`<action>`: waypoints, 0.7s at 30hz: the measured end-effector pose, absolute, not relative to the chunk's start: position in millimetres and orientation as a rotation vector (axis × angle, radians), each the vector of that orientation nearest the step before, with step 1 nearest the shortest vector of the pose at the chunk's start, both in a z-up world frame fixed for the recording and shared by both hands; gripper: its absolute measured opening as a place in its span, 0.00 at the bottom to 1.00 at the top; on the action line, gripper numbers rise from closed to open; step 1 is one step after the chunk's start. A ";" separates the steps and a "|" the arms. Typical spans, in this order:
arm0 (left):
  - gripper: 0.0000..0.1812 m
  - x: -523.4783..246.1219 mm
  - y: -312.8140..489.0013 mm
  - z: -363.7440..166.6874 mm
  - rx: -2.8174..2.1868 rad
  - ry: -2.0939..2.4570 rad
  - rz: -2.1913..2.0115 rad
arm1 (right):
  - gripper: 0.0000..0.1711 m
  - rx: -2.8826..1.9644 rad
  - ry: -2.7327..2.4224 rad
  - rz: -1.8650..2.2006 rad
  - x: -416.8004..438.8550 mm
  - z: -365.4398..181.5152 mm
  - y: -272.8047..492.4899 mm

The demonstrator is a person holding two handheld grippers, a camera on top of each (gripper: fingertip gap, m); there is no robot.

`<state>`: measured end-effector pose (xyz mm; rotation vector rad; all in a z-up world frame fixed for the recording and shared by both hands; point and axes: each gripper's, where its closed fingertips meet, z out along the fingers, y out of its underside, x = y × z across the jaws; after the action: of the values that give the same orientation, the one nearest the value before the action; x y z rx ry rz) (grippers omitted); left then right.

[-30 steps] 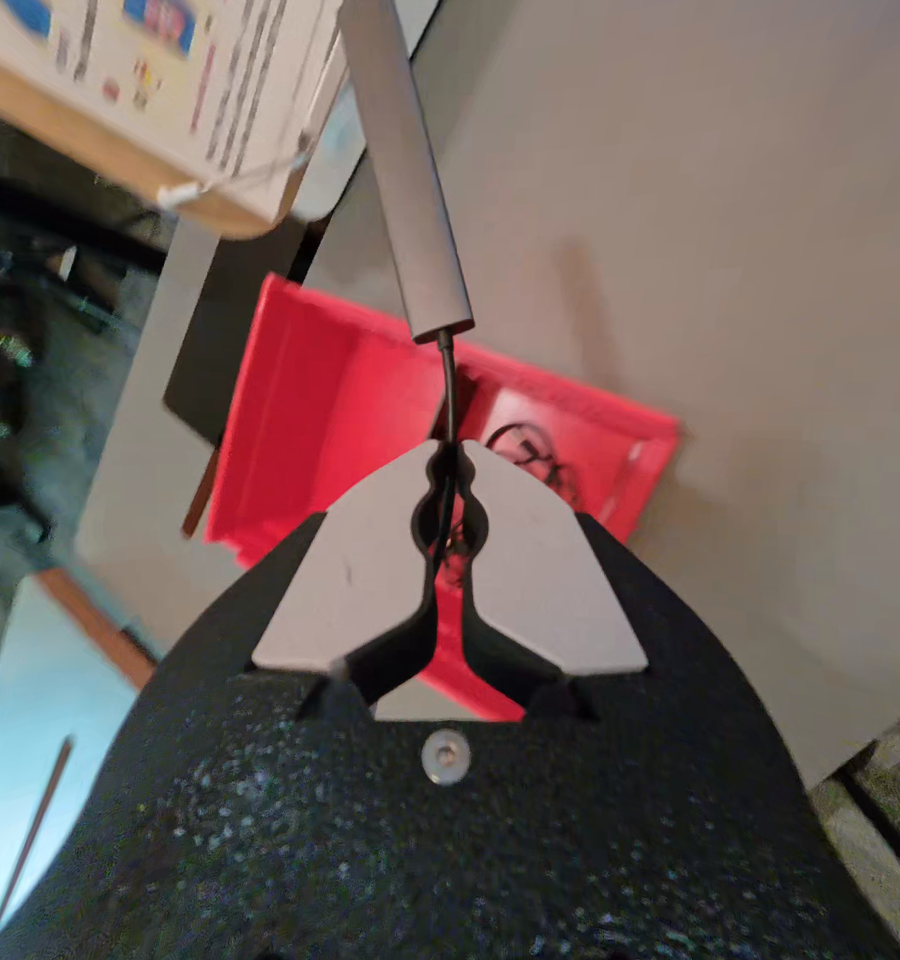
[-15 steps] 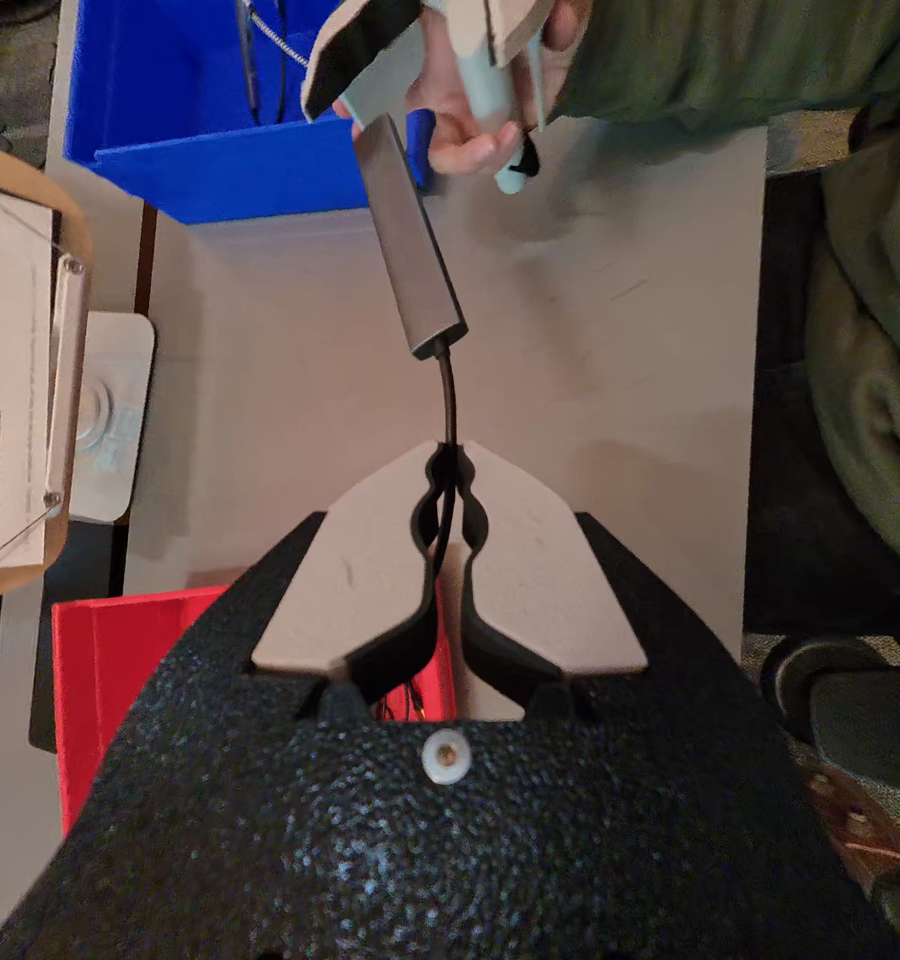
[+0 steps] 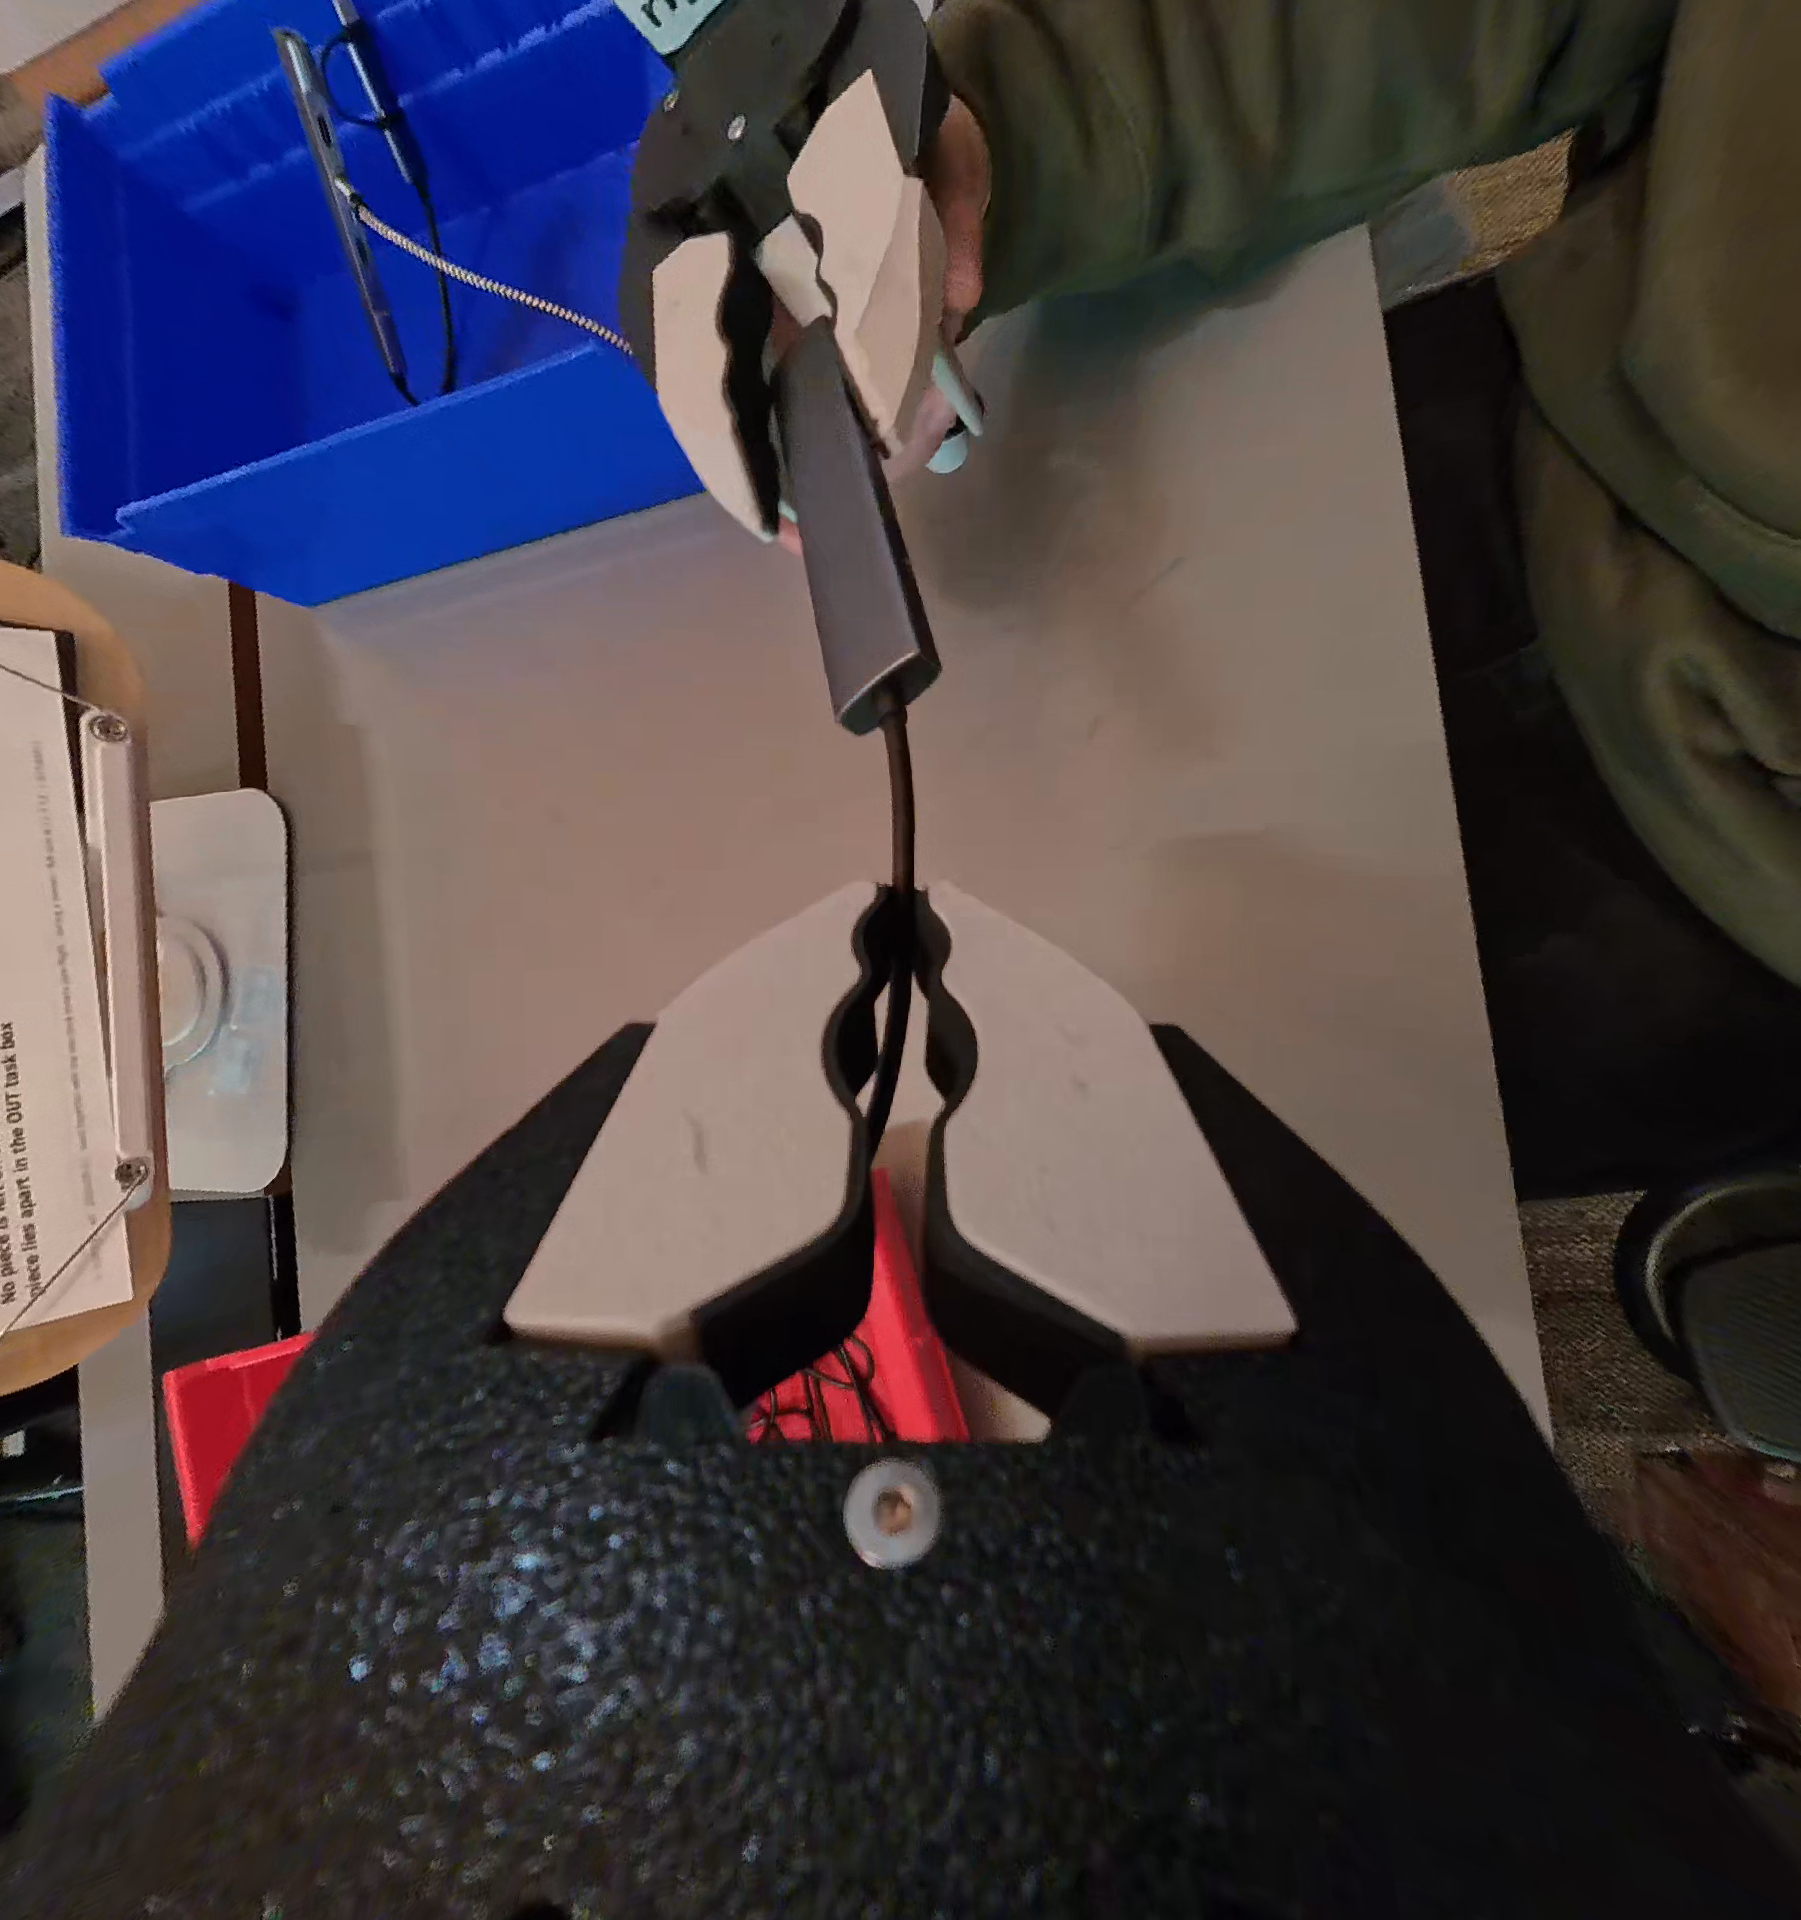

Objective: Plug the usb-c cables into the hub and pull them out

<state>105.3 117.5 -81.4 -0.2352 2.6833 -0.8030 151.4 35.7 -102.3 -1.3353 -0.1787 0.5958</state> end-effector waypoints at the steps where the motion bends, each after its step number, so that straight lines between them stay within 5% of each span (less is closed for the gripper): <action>1: 0.01 106.8 119.7 -82.3 -0.239 2.681 -0.790 | 0.17 -1.342 -0.188 0.595 150.3 -103.6 36.3; 8: 0.08 144.4 147.8 -81.8 -0.622 2.434 -0.853 | 0.14 -1.356 -0.165 0.416 158.4 -107.7 49.6; 13: 0.33 169.9 193.9 -61.1 -1.172 1.775 -1.056 | 0.14 -1.347 -0.040 0.179 180.4 -108.8 60.0; 16: 0.31 160.2 180.0 -57.2 -1.329 1.411 -1.380 | 0.14 -1.335 0.045 -0.025 196.0 -109.2 63.4; 21: 0.34 174.6 102.5 -109.9 -1.620 1.428 -1.808 | 0.14 -1.343 0.105 -0.346 197.4 -121.6 72.1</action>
<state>174.6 102.5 -109.9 -1.6201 1.4284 -1.8080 197.4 72.1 -121.6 -1.3433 0.1046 -0.3461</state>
